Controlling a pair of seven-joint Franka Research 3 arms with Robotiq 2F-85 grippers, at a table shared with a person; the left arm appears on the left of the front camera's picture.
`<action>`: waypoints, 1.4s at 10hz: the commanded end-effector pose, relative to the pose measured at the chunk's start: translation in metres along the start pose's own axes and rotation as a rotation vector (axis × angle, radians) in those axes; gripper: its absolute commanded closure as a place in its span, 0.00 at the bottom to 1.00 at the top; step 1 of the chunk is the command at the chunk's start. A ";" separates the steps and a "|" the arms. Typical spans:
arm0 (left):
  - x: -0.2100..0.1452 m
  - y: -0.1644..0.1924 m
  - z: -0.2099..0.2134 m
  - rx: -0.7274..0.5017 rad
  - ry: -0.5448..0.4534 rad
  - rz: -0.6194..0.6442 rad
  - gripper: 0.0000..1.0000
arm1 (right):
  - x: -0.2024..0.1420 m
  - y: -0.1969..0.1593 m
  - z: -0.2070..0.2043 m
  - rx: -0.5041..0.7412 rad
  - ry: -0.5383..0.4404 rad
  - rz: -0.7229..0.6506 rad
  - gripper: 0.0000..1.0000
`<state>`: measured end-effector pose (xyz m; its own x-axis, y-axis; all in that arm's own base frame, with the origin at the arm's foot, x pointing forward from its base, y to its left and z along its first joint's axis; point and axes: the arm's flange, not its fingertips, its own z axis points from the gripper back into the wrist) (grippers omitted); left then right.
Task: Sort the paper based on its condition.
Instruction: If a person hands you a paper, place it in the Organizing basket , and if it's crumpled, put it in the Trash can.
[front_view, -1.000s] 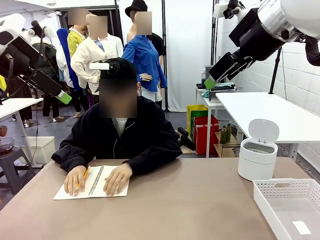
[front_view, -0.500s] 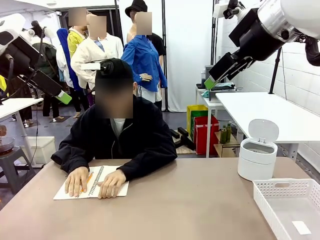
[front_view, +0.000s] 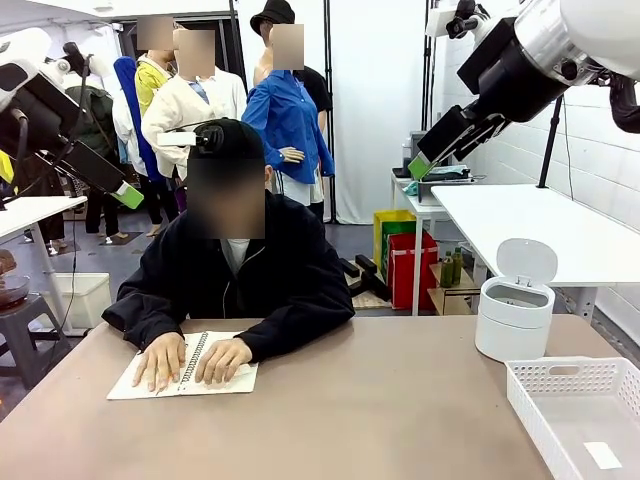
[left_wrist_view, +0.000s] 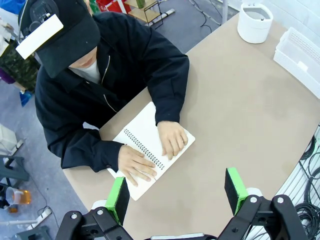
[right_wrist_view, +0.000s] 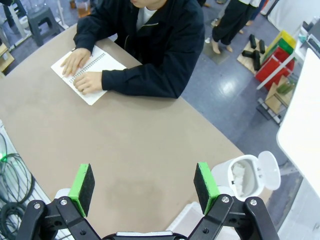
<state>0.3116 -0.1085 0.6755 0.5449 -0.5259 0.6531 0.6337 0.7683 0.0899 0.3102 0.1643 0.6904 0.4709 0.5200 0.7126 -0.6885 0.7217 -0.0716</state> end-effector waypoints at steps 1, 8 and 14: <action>0.000 0.001 0.000 0.000 -0.001 0.002 0.00 | 0.000 0.000 -0.001 0.004 0.000 -0.004 0.00; 0.000 0.001 0.000 0.000 -0.001 0.002 0.00 | 0.000 0.000 -0.001 0.004 0.000 -0.004 0.00; 0.000 0.001 0.000 0.000 -0.001 0.002 0.00 | 0.000 0.000 -0.001 0.004 0.000 -0.004 0.00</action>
<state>0.3116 -0.1085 0.6755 0.5449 -0.5259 0.6531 0.6337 0.7683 0.0899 0.3102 0.1643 0.6904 0.4709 0.5200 0.7126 -0.6885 0.7217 -0.0716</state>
